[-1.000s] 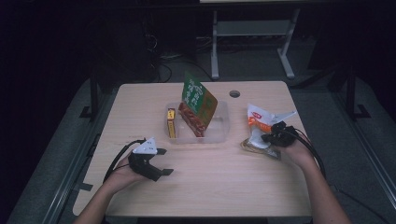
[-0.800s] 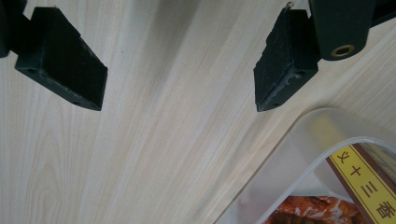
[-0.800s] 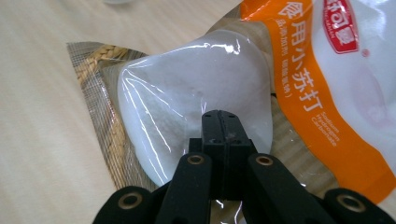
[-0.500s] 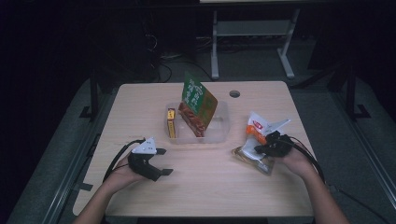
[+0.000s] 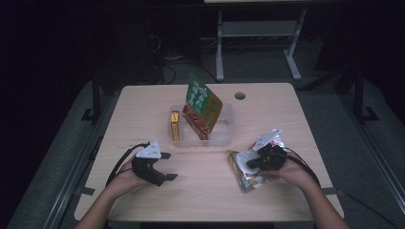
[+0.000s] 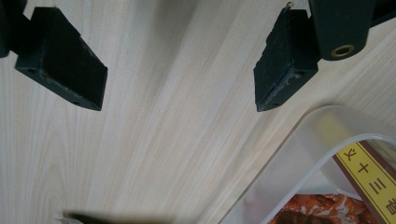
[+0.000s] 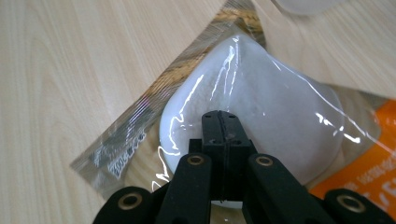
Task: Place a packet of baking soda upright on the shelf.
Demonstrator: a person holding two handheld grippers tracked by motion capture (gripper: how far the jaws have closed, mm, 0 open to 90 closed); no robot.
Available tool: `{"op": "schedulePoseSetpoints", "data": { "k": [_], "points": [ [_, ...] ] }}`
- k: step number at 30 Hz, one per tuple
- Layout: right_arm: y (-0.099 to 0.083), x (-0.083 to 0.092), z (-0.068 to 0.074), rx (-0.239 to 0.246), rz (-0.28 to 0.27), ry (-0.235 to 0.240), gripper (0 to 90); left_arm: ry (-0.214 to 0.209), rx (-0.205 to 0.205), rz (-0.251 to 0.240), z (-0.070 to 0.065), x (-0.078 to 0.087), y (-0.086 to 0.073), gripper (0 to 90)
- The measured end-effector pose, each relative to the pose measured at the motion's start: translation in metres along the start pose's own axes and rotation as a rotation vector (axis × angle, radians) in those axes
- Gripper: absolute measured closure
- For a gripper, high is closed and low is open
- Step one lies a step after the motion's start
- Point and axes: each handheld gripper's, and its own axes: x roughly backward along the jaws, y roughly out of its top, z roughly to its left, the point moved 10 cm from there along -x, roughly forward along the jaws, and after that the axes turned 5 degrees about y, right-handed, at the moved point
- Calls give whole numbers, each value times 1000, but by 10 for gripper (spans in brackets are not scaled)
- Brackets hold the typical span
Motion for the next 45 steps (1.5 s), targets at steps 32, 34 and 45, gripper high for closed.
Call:
{"op": "schedulePoseSetpoints", "data": {
  "k": [32, 34, 45],
  "points": [
    [65, -68, 80, 175, 15, 109, 900, -30, -13, -7, -10, -1, 5, 170],
    [68, -69, 83, 194, 14, 99, 900, -38, -18, -8, -14, -3, 7, 170],
    [51, -19, 42, 15, -105, 28, 675, -58, -28, -11, -40, -35, 34, 170]
  ]
}}
